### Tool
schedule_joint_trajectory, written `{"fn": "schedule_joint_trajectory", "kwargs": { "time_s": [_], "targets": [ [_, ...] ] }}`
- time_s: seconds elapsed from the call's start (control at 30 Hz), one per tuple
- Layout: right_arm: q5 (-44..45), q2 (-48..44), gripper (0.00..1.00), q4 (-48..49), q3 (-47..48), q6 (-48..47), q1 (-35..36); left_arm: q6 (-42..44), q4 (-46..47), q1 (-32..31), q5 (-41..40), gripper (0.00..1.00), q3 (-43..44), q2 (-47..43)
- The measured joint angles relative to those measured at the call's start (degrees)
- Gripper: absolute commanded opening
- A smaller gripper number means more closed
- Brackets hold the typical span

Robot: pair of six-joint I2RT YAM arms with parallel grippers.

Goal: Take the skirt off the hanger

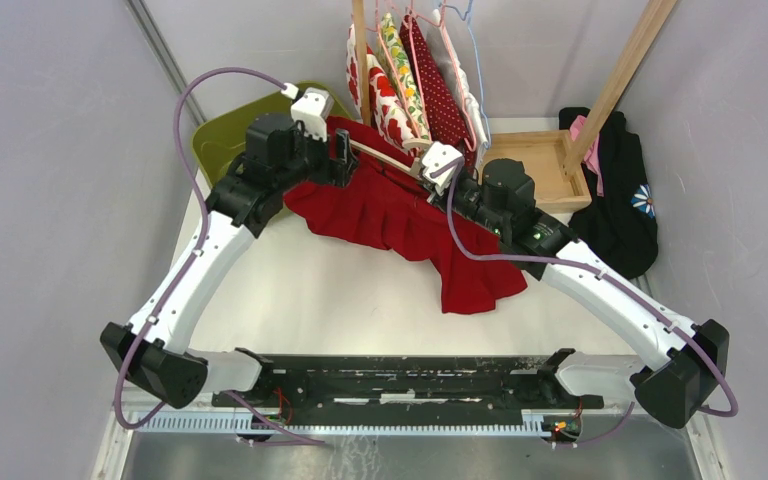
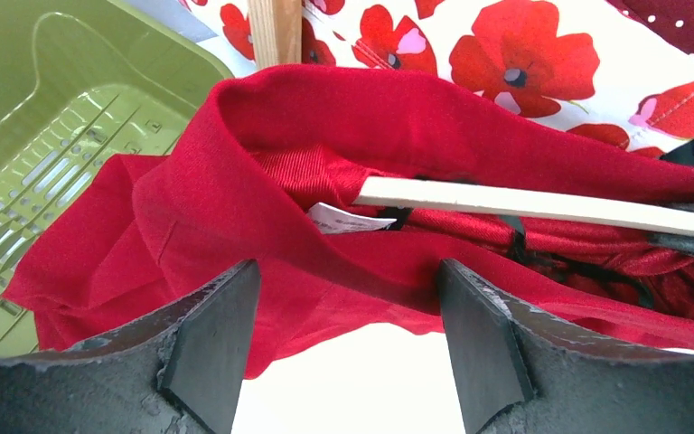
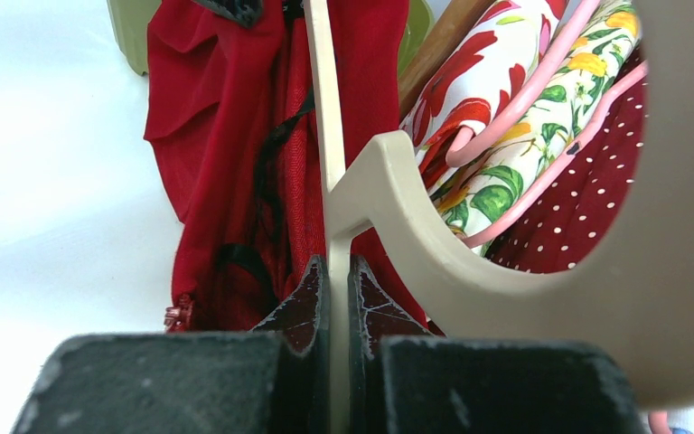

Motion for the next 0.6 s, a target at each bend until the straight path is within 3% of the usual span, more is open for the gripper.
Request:
{"fn": "schedule_joint_trajectory", "kwargs": {
  "time_s": [0.07,0.2,0.33,0.4,0.43,0.47,0.6],
  "targets": [
    [-0.02,-0.02,0.01,-0.02,0.0,-0.02,0.0,0.0,0.02,-0.48,-0.26,0.72,0.76,1.18],
    [0.0,-0.02,0.01,0.0,0.0,0.0,0.0,-0.04,0.59,-1.46,-1.42,0.48,0.96,2.23],
    [0.02,-0.02,0.01,0.0,0.0,0.02,0.0,-0.02,0.5,-2.1,-2.25,0.34,1.03,2.34],
    [0.04,-0.02,0.01,0.07,0.0,0.04,0.0,0.04,0.17,-2.23,-2.6,0.2,1.4,2.4],
    [0.04,-0.02,0.01,0.09,0.0,0.11,0.0,0.07,-0.24,-2.23,-2.82,0.18,1.84,2.45],
    [0.04,-0.02,0.01,0.13,0.0,0.17,0.0,0.13,-0.55,-2.25,-3.13,0.07,2.29,2.49],
    [0.04,0.0,0.01,0.83,0.0,0.5,0.0,1.16,-1.7,-2.43,-4.68,0.03,3.82,2.64]
  ]
}}
